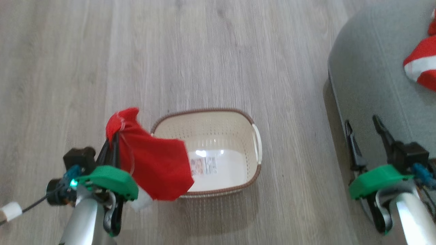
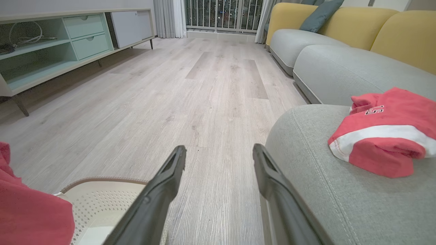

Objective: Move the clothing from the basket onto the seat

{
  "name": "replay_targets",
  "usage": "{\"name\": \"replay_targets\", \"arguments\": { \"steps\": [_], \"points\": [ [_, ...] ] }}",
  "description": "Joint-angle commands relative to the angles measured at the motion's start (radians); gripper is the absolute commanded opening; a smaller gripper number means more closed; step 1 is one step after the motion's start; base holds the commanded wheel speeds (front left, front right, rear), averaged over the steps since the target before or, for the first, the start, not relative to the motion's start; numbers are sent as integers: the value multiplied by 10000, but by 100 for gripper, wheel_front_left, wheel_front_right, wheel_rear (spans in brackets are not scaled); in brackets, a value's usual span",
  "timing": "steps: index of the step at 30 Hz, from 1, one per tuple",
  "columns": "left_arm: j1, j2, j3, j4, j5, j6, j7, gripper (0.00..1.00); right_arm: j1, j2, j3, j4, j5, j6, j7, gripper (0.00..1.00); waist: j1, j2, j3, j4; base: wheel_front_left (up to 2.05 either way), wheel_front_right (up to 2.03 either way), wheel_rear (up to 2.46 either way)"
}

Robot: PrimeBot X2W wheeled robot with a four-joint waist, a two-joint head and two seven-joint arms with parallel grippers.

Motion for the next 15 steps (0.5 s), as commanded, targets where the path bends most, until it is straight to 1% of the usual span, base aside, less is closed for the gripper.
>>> {"name": "replay_targets", "arguments": {
  "steps": [1, 10, 15],
  "points": [
    [-83, 275, 399, -416, -50, 91, -127, 0, 37, -158, 193, -205, -36, -4, -65, 100, 2, -1, -529, 162, 0, 0, 0],
    [396, 352, 499, -719, -80, 145, -127, 0, 535, -113, 477, 171, -25, -4, -65, 100, 2, -1, -1043, 284, 0, 0, 0],
    [530, 368, 480, -774, -112, 188, -127, 0, 595, -57, 564, 228, 0, -4, -65, 100, 2, -1, -1122, 272, 0, 0, 0]
  ]
}}
